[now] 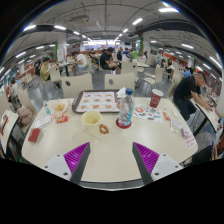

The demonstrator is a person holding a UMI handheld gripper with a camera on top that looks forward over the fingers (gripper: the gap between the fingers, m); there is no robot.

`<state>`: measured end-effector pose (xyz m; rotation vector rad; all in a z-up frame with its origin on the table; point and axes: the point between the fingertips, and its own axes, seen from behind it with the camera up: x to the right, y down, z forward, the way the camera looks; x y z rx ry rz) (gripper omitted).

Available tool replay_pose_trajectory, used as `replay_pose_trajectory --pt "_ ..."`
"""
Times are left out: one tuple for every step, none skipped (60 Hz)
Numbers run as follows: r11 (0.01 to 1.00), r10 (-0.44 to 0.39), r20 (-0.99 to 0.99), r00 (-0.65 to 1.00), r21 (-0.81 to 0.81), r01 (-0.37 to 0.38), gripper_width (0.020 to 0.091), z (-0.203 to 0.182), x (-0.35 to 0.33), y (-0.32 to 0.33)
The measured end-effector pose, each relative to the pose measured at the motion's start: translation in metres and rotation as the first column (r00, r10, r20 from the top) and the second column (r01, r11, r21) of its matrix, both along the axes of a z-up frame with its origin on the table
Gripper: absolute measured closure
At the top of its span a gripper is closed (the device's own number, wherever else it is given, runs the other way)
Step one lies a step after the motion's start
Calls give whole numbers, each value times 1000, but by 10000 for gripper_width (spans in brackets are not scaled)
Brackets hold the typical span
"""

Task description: Pour water

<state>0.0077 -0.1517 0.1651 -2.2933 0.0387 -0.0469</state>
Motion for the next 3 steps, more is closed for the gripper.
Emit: replay_pose_trajectory --pt "1000 1 -2 1000 0 -1 252 0 -1 -1" --pt "1000 0 -2 1000 0 0 253 1 -1 -1" --pt "1000 -1 0 1000 0 1 252 1 -2 -1"
